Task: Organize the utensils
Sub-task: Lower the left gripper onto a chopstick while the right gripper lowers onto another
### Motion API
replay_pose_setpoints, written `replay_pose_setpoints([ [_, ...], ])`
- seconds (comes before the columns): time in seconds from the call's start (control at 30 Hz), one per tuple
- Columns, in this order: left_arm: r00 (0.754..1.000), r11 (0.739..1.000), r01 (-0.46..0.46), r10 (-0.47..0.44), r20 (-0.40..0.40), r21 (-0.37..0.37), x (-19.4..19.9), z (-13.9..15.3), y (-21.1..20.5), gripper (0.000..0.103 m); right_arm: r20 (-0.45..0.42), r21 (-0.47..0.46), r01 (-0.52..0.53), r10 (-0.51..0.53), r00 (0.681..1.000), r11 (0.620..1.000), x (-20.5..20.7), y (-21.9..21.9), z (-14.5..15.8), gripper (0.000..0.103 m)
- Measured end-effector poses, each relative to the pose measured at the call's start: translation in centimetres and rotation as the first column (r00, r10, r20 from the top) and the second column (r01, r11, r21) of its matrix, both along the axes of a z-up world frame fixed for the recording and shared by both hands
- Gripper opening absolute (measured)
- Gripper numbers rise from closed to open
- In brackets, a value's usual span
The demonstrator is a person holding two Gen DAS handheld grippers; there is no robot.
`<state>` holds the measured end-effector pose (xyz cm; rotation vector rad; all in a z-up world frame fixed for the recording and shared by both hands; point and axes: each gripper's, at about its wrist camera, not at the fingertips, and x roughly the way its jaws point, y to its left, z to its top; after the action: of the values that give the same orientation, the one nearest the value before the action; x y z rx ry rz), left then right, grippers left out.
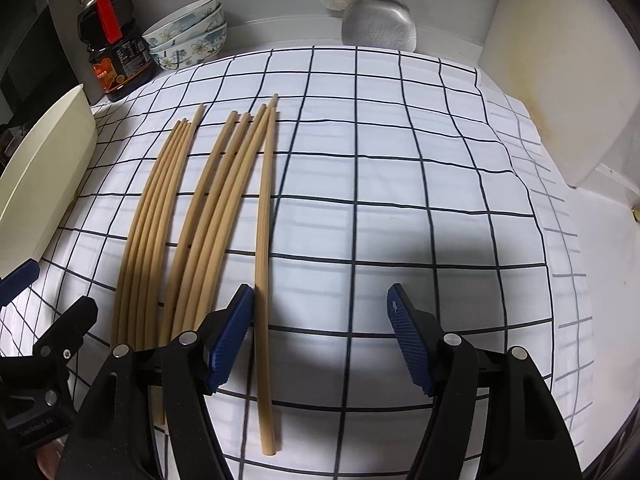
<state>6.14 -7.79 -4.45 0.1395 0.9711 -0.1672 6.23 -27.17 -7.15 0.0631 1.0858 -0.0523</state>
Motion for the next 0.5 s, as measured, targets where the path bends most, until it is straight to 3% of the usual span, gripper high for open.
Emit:
replay_pose_setpoints([
  [0.3, 0.999, 1.0, -0.009, 0.008, -0.047, -0.013, 0.5, -0.5, -0.2, 0.097, 0.0, 0.012, 0.02, -0.02, 1.0, 1.0, 0.1, -1.0, 0.0, 0.065],
  [0.5, 0.999, 0.999, -0.014, 0.015, -0.048, 0.033, 0.8, -1.4, -0.8, 0.098, 0.001, 0.018, 0.022, -0.022, 1.0, 1.0, 0.0, -1.1, 0.0, 0.065],
])
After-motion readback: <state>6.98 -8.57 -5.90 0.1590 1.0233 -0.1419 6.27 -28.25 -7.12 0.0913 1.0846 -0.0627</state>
